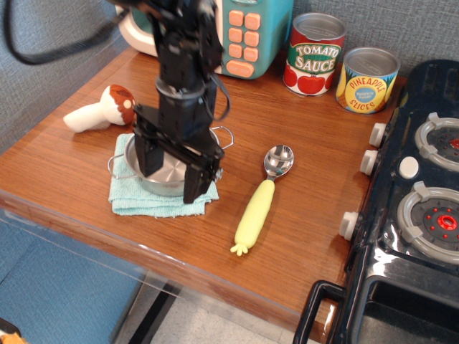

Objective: Move the pot off the cloth and place in front of microwave.

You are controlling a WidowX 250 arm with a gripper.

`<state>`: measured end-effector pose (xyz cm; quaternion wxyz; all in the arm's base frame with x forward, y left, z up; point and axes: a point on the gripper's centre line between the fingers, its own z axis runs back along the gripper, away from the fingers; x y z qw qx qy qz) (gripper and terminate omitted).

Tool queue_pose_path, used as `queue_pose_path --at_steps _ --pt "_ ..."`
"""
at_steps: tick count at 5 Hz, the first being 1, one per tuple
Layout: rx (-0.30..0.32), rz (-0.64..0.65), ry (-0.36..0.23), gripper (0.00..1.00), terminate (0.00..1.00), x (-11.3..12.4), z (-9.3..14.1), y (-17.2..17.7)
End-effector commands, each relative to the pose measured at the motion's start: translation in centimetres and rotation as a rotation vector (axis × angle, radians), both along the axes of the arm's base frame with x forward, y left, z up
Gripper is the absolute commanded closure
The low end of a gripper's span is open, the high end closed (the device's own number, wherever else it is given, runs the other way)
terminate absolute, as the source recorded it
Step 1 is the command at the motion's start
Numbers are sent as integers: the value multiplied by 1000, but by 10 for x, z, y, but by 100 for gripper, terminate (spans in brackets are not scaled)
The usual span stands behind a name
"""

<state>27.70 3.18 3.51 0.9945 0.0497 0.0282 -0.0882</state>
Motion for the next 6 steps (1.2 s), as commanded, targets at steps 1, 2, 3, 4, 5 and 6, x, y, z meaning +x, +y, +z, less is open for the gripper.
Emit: queue_pose_path --at_steps 1,2,3,4,5,6 --pt "14 -6 -43 100 0 10 6 1" --pt "7 -9 -52 100 0 11 8 1" --pt "-6 -23 -63 100 0 15 14 2" --pt "-19 -46 -110 100 0 31 37 6" --pt "-15 -56 -159 100 0 51 60 13" --pt "-30 -29 -176 100 0 79 71 14"
